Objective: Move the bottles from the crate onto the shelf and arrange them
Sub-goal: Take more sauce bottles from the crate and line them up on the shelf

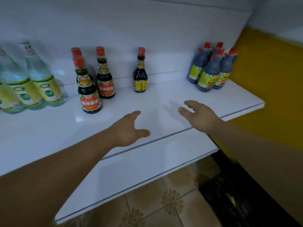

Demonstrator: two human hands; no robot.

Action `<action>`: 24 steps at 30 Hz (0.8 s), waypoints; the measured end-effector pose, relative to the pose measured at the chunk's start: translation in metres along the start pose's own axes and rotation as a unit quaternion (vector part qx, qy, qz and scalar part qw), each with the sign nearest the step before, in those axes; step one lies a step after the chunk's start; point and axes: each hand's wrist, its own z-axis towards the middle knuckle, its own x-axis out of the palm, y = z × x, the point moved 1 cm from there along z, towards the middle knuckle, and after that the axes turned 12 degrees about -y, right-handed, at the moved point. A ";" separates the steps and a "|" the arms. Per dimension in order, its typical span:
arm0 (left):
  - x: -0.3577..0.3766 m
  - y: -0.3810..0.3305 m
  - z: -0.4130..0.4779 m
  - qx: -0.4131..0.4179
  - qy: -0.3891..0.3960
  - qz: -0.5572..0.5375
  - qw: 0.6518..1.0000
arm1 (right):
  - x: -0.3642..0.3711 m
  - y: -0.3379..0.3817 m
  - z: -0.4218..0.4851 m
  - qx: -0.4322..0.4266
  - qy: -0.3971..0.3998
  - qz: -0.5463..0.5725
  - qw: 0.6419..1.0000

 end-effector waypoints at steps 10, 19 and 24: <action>0.215 -0.166 -0.035 0.135 0.189 0.019 0.972 | -0.128 -0.195 -0.092 0.128 -0.012 -0.060 0.990; 0.419 -0.249 -0.107 0.140 0.345 0.107 0.922 | -0.214 -0.414 -0.204 0.224 0.059 -0.091 0.968; 0.494 -0.263 -0.123 0.133 0.362 0.181 0.905 | -0.232 -0.497 -0.250 0.275 0.063 -0.072 0.957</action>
